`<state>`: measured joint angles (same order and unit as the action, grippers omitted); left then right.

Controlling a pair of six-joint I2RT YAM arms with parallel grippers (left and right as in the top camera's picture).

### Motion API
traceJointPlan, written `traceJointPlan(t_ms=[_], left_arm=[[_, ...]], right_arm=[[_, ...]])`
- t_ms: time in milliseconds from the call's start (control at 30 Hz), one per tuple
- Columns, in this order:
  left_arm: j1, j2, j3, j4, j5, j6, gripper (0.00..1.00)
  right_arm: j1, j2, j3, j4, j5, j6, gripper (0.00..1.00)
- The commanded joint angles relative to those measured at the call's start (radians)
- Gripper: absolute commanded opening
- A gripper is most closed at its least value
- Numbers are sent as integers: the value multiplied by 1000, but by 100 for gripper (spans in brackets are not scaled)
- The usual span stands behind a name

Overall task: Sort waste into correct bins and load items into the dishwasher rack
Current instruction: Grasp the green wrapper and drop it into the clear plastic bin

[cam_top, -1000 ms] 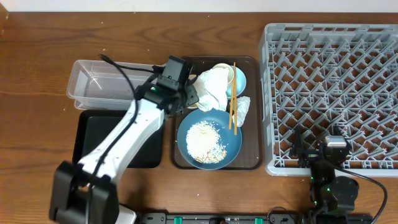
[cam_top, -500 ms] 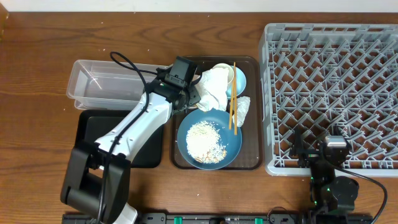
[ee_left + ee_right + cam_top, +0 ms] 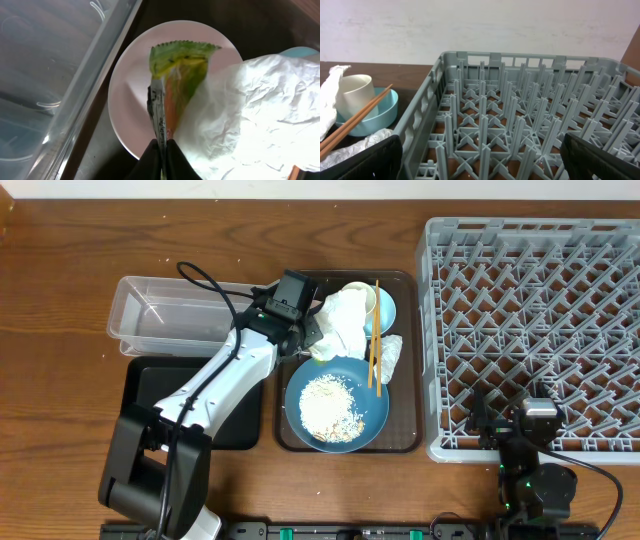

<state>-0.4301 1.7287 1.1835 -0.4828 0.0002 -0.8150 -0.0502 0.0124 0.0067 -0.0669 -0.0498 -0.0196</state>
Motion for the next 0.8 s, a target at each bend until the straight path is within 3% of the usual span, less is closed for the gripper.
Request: traceJointPlan(t_ms=[0,500,767], left_arm=[[2,-29,-3,-3,-16,-2,7],[2,-179,-3,-30,-17,93,6],[2,-206,-3,-93,-114,158,6]], right_arm=[[-3,-5,-1,-4,-3,-4,99],[-3,-5,-1,-4,-4,-4,99],[-3,-5,-1,-4,-3,-4,99]])
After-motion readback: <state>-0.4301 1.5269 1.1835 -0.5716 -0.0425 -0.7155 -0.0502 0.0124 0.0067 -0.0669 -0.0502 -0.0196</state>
